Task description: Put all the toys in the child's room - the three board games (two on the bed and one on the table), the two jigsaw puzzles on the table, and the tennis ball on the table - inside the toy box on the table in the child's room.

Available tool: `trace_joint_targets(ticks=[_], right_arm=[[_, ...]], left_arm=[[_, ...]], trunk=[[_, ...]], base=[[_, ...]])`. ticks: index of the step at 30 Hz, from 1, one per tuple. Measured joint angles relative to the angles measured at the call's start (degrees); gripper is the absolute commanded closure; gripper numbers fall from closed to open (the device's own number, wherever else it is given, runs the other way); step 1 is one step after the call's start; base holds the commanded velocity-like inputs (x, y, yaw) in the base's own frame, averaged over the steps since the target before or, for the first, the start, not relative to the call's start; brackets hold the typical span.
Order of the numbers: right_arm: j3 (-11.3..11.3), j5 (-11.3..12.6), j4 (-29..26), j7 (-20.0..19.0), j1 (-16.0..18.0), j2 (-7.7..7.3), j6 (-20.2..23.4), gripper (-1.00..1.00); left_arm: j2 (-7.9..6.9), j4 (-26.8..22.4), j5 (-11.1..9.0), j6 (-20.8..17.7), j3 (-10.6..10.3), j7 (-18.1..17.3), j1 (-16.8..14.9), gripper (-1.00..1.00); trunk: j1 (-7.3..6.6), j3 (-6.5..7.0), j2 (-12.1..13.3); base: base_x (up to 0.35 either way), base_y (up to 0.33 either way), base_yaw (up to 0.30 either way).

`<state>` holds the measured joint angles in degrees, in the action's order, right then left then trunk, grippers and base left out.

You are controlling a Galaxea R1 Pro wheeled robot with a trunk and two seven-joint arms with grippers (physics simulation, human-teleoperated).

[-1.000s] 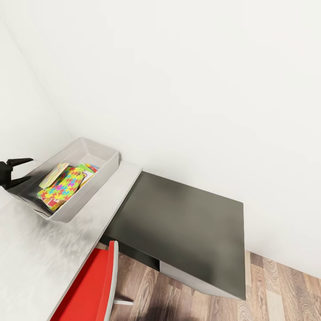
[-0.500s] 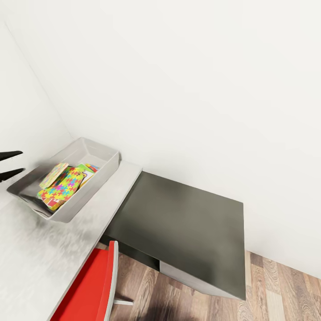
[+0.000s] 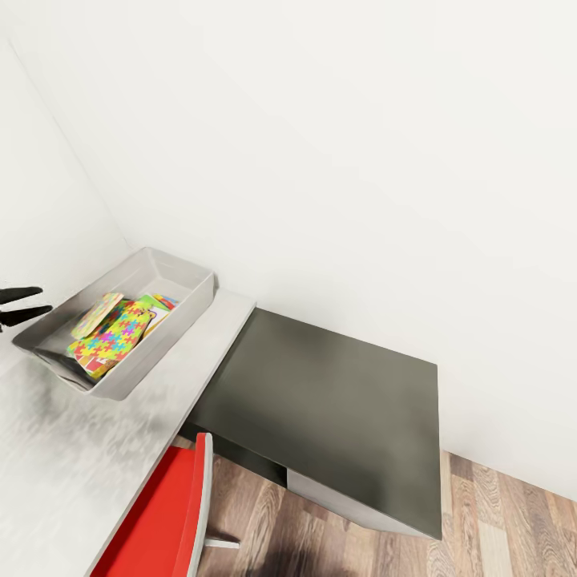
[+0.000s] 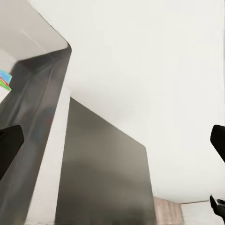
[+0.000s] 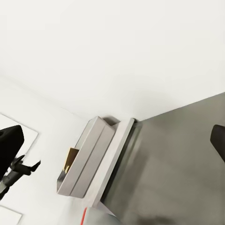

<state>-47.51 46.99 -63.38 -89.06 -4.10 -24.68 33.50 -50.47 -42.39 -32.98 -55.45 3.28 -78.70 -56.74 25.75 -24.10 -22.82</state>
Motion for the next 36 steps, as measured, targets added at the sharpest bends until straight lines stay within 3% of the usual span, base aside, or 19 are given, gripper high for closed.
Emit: trace_joint_targets(ticks=[10, 13, 19, 25, 36], right_arm=[[0.00, -0.06, -0.11, 0.02, 0.00, 0.05, 0.00, -1.00], [0.00, -0.04, -0.21, 0.01, 0.01, 0.07, 0.02, -1.00], [-0.02, -0.02, -0.28, 0.00, 0.01, 0.05, 0.13, -1.00], [-0.02, -0.07, -0.30, 0.03, 0.01, 0.08, 0.05, -1.00], [0.01, -0.10, -0.38, 0.01, 0.01, 0.22, 0.03, -1.00]], left_arm=[[-0.69, -2.07, -0.11, 10.49, -0.90, -10.62, 11.59, -1.00], [-0.66, -1.98, -0.32, 14.07, -0.97, -11.10, 15.52, -1.00], [0.04, -0.91, -0.66, 16.69, -1.00, -11.10, 20.87, -1.00], [1.22, 2.56, -0.83, 19.01, -0.84, -11.10, 22.93, -1.00], [1.18, 4.06, -0.99, 20.44, -0.45, -11.10, 23.44, -1.00]], trunk=[[0.00, 0.00, 0.00], [0.00, 0.01, 0.00], [0.00, 0.31, 0.00], [0.00, 0.68, 0.00], [0.00, 0.76, 0.00]], base=[[0.000, 0.000, 0.000], [0.000, 0.000, 0.000], [0.000, 0.000, -0.020], [0.000, 0.000, -0.021], [0.000, 0.000, -0.002]])
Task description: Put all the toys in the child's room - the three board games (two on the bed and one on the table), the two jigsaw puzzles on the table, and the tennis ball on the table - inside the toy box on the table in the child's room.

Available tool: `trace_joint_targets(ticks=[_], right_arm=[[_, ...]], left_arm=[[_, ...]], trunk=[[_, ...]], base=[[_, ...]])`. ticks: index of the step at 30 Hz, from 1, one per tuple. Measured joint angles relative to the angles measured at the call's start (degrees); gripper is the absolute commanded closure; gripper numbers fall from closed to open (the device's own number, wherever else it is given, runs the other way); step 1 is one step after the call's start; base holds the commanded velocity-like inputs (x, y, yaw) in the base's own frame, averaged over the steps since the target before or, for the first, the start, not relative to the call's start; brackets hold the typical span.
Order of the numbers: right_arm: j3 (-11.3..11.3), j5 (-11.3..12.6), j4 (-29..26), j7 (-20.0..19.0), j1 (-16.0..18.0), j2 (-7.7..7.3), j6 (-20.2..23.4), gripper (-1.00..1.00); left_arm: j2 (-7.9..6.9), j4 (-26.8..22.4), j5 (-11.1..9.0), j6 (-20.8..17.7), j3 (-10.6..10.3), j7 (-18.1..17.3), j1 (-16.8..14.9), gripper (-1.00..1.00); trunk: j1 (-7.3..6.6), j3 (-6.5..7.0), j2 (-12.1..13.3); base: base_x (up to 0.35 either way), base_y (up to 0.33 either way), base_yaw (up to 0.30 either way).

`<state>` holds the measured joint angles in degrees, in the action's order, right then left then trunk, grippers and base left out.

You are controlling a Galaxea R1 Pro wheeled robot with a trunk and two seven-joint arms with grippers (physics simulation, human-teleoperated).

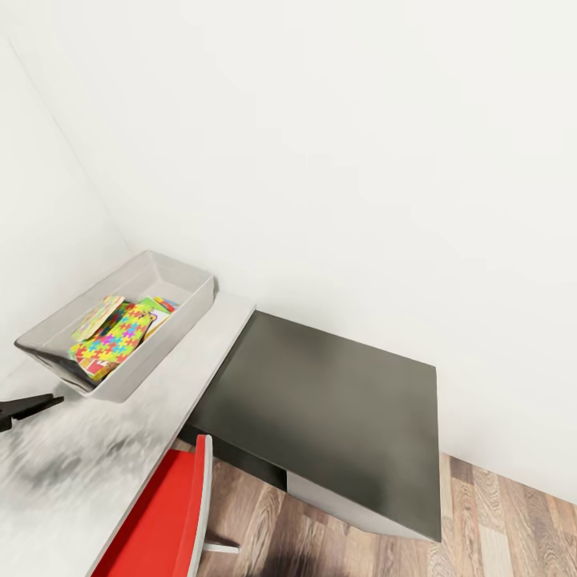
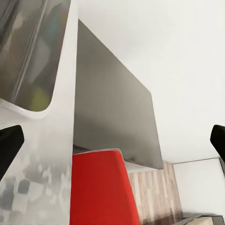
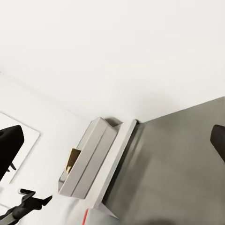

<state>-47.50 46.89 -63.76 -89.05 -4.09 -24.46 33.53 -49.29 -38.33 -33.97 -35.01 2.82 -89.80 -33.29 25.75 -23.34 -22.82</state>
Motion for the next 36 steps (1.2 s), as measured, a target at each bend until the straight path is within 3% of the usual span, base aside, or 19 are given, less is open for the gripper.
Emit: trace_joint_targets(ticks=[6, 17, 36], right_arm=[[0.00, 0.04, -0.01, -0.01, 0.00, 0.04, 0.11, -1.00], [0.03, 0.08, 0.00, -0.01, 0.00, 0.04, 0.34, -1.00], [0.08, 0.08, -0.02, -0.01, 0.00, 0.04, 0.33, -1.00]], left_arm=[[0.07, 0.03, -0.08, 0.09, 0.03, 0.00, 0.02, -1.00], [0.00, 0.01, -0.10, 0.12, -0.01, 0.00, 0.02, -1.00], [0.00, -0.01, -0.12, 0.27, -0.04, 0.00, 0.03, -1.00]], trunk=[[0.01, 0.01, 0.00], [0.03, 0.50, 0.00], [0.00, 1.95, 0.00]], base=[[-0.055, 0.000, 0.000], [-0.265, -0.007, -0.122], [-0.110, -0.232, -0.187]])
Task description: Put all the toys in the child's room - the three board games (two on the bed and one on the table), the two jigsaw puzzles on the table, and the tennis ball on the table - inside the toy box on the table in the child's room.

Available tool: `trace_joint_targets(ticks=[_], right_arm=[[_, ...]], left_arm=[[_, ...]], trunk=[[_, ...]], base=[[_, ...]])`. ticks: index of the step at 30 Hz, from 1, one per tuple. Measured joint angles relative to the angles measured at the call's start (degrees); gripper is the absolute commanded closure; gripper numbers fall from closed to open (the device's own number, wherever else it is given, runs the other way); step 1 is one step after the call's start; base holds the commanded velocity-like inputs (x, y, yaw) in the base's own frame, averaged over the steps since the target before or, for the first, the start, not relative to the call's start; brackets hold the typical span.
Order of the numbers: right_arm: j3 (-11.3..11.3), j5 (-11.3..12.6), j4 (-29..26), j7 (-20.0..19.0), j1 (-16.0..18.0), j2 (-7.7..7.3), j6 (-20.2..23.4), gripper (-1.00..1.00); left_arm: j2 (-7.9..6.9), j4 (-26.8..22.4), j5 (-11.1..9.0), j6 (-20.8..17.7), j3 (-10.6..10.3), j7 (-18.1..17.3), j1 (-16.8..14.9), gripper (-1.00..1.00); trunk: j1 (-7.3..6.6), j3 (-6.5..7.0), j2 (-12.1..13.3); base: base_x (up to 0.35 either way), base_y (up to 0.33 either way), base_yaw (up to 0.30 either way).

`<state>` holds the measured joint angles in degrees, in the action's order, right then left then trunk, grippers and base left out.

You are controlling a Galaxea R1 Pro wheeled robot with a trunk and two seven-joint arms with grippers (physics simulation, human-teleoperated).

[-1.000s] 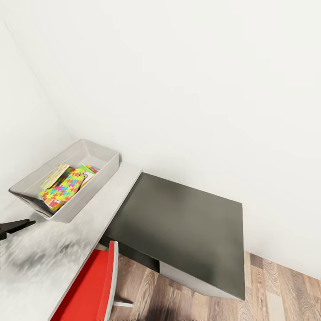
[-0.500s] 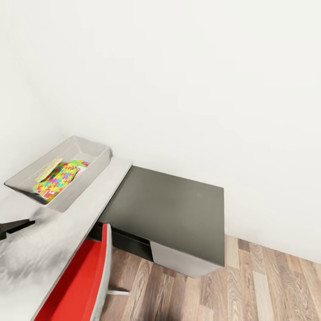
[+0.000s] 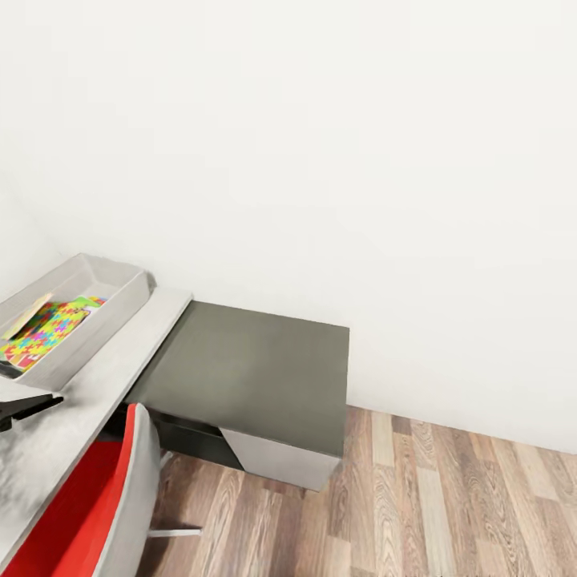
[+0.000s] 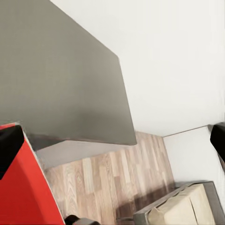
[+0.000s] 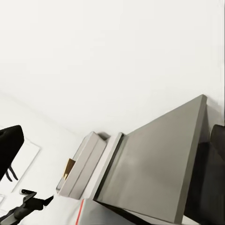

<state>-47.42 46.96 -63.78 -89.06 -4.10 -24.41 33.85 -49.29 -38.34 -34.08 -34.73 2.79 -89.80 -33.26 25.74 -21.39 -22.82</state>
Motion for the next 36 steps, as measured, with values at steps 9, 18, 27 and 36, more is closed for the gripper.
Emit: trace_joint_targets(ticks=[9, 18, 27, 36], right_arm=[[0.05, 0.01, 0.01, -0.01, 0.00, 0.00, -0.07, -1.00], [0.09, 0.01, 0.02, -0.01, 0.00, 0.00, -0.14, -1.00], [0.13, 0.01, 0.02, -0.01, 0.00, 0.00, -0.28, -1.00], [0.25, -0.05, -0.71, -0.01, 0.00, 0.06, -0.41, -1.00]], left_arm=[[0.02, -0.06, 0.02, 0.01, -0.02, -0.01, 0.00, -1.00], [0.08, -0.07, 0.02, 0.01, -0.07, -0.01, -0.01, -1.00], [0.15, -0.07, 0.02, 0.80, -0.09, -0.01, -0.01, -1.00], [0.35, -0.07, 0.04, 1.18, -0.09, -0.01, -0.01, -1.00]], trunk=[[0.00, 0.69, -0.01], [0.00, 1.38, 0.00], [0.00, 2.08, 0.00], [0.00, 2.78, 0.00]], base=[[-0.005, -0.092, -0.192], [-0.001, -0.014, -0.193], [0.000, -0.002, -0.193], [0.000, 0.000, -0.192]])
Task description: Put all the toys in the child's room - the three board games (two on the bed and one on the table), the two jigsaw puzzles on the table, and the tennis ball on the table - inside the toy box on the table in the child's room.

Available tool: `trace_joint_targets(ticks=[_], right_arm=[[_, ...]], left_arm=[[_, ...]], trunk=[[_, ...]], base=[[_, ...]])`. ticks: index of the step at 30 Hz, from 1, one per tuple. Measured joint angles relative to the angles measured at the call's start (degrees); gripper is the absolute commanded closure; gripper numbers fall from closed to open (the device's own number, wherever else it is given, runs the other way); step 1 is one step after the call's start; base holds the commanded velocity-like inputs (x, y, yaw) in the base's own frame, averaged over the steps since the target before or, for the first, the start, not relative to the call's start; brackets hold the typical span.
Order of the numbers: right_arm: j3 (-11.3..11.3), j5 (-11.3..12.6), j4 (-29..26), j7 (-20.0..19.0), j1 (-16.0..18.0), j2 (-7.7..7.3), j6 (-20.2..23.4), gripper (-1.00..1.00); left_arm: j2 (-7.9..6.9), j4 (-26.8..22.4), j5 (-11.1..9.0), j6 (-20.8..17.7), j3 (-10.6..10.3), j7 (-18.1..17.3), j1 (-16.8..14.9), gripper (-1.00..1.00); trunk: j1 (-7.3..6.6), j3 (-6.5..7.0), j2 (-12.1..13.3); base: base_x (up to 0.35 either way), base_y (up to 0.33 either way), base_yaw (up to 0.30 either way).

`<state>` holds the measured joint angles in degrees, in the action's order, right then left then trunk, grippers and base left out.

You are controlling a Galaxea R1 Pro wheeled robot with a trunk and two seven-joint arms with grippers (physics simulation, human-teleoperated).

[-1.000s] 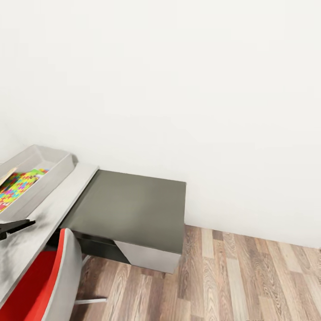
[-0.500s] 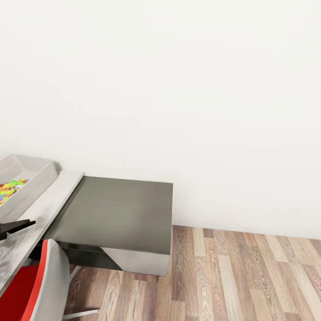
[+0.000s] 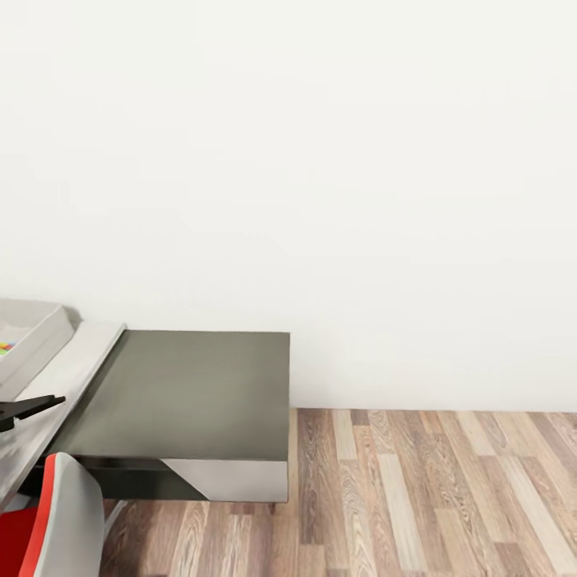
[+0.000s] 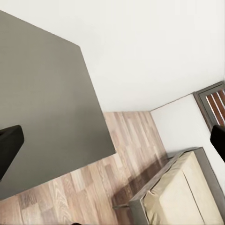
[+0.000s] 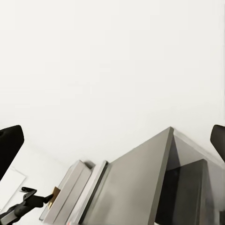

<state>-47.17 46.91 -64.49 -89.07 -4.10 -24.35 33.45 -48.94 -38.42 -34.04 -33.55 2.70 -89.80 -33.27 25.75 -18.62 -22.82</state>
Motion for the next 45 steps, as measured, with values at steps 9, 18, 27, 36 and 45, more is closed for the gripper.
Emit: trace_joint_targets(ticks=[9, 18, 27, 36, 45], right_arm=[[0.09, -0.02, -0.45, 0.01, 0.00, 0.02, -0.07, -1.00], [0.16, -0.02, -0.49, 0.07, 0.00, 0.02, -0.20, -1.00], [0.20, -0.04, -0.58, 0.08, 0.00, 0.59, -0.21, -1.00], [0.39, -0.18, -3.14, 0.32, -0.01, 1.49, -0.28, -1.00], [0.38, -1.94, -4.77, 0.73, -0.01, 2.67, -0.30, -1.00]], left_arm=[[0.13, 0.00, 0.06, 0.08, 0.00, 0.00, 0.01, -1.00], [0.22, 0.00, 0.07, 0.14, 0.00, 0.00, 0.00, -1.00], [0.26, 0.00, 0.08, 0.14, 0.01, 0.00, 0.01, -1.00], [0.29, 0.00, 0.08, 0.15, -0.01, 0.00, 0.03, -1.00], [0.40, -0.03, 0.07, 0.15, -0.20, 0.00, 0.04, -1.00]], trunk=[[0.00, 0.74, 0.00], [0.00, 1.51, 0.00], [0.02, 2.28, 0.00], [0.01, 3.06, 0.00], [0.00, 3.86, 0.00]], base=[[0.000, 0.000, -0.174], [-0.001, 0.000, -0.163], [-0.086, 0.000, -0.161], [-0.182, -0.022, -0.154], [-0.031, -0.008, -0.069]])
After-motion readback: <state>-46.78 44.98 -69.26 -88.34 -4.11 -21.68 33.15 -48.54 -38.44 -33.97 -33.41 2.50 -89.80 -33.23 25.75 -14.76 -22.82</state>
